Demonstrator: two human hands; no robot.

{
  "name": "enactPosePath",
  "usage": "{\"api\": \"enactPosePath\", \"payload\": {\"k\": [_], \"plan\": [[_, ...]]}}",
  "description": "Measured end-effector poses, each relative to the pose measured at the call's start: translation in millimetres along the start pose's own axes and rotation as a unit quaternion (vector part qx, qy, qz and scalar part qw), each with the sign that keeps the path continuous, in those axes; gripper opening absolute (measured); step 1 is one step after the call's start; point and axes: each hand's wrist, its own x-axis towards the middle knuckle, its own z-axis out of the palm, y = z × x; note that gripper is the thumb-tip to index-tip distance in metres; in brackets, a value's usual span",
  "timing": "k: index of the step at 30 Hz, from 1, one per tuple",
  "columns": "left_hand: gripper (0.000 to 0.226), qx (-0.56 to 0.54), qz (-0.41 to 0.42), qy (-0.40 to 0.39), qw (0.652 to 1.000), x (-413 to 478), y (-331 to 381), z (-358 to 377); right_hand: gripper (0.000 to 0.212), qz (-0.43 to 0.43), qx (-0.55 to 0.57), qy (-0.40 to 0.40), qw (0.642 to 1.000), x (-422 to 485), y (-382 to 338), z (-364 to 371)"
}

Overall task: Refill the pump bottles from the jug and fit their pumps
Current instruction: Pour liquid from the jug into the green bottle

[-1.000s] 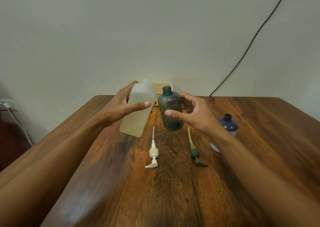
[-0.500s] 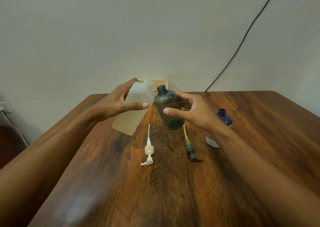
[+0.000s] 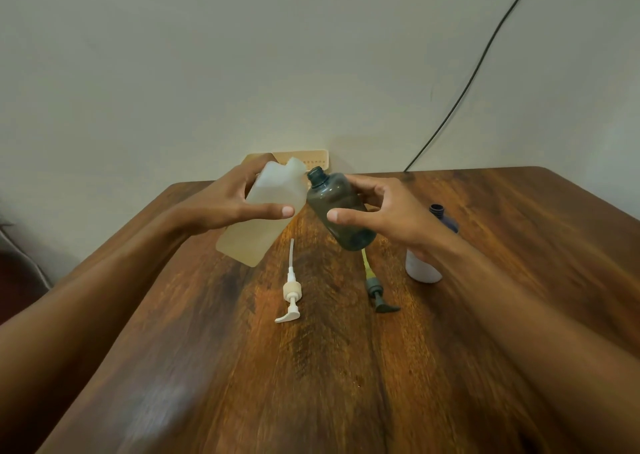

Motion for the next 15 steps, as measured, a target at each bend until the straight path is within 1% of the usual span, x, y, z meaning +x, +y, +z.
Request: {"api": "enactPosePath", "payload": {"k": [5,15], "plan": [[0.069,0.008,0.004,-0.014,1.0,4.5,-3.0,-1.0,0.061,0.004,-0.003,-0.005,1.0,-0.9,2.2,-0.5],[0.074,0.031,0.009,-0.039,0.999,10.3,1.6,-3.7,0.066,0.0,-0.008,0.007,1.0,-4.8,6.8,-1.9]]}}
